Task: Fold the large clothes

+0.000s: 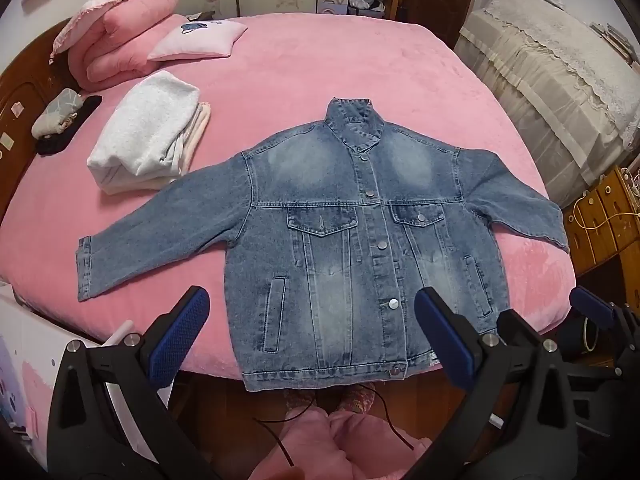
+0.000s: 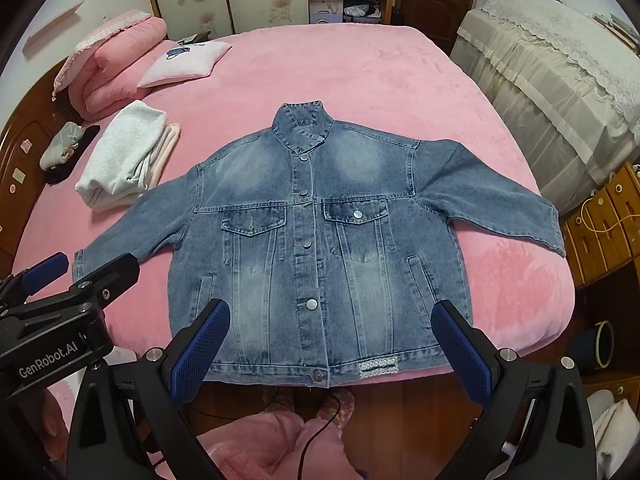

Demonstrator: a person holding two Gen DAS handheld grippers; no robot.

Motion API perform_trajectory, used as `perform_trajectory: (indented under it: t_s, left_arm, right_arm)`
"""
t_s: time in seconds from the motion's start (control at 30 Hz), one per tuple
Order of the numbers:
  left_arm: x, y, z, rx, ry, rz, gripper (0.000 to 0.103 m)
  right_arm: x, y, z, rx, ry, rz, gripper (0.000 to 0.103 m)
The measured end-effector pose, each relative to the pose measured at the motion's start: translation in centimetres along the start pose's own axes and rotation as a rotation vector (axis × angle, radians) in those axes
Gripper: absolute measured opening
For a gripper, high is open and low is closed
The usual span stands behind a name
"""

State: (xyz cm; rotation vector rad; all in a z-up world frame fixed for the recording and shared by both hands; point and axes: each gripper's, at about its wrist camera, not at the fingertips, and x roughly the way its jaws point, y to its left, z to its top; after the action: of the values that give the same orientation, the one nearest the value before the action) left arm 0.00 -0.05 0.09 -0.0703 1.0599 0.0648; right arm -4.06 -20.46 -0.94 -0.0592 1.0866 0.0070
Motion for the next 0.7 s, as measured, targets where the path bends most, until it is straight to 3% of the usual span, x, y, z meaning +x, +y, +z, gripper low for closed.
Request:
perform_trajectory:
  t_s: [0.7]
  left_arm:
    - [0.02,0.18,-0.24,0.005,-0.004,-0.011,0.102]
  right_arm:
    - [0.22,-0.22,0.07,-0.002,0.007,0.001,0.102]
